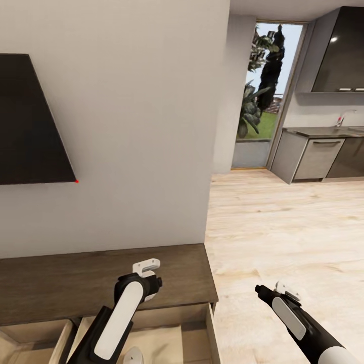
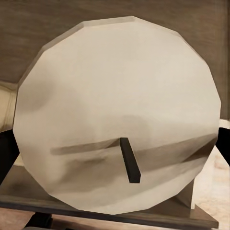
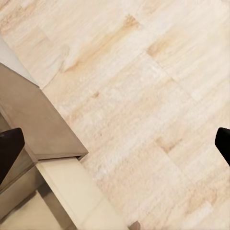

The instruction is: Place each of the two pumpkins and all three candles from the living room inside a cabinet in the living room (use any cabinet), then make sure every cabinet is closed, and position the cauldron so it is next to a table in the living room.

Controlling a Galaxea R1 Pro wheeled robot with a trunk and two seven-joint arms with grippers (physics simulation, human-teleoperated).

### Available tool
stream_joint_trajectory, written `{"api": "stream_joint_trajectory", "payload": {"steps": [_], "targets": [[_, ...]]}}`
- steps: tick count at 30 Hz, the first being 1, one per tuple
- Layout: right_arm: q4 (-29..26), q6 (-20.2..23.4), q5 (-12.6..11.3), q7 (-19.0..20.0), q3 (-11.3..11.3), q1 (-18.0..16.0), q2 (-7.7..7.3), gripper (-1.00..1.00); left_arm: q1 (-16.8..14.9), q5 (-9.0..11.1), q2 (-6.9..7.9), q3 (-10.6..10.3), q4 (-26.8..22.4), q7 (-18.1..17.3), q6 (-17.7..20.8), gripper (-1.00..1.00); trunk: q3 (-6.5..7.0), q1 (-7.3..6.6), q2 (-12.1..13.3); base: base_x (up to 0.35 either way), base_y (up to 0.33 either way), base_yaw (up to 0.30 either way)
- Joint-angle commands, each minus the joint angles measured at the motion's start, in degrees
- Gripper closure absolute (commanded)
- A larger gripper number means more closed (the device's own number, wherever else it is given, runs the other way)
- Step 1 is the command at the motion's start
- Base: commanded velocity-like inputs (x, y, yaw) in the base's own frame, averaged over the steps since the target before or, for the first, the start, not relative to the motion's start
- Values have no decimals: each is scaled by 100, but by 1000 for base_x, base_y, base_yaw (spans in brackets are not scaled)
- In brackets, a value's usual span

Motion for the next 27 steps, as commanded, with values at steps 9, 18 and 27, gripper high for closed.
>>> {"api": "stream_joint_trajectory", "payload": {"steps": [9, 18, 27], "targets": [[-11, 4, 9, -44, 31, -5, -9, -100, -7, 44, -25, -25, -25, 8, 30, 100, -6, 0, -4, 0, 0, 0], [-29, 10, 47, -31, 48, -5, 0, -100, -7, 51, -73, -27, -29, -18, 29, 100, -6, 0, -4, 0, 0, 0], [-165, 37, 59, 169, 50, -5, -24, -100, -7, 277, -72, -31, -21, -28, 29, 100, -168, 198, -365, 0, 0, 0]]}}
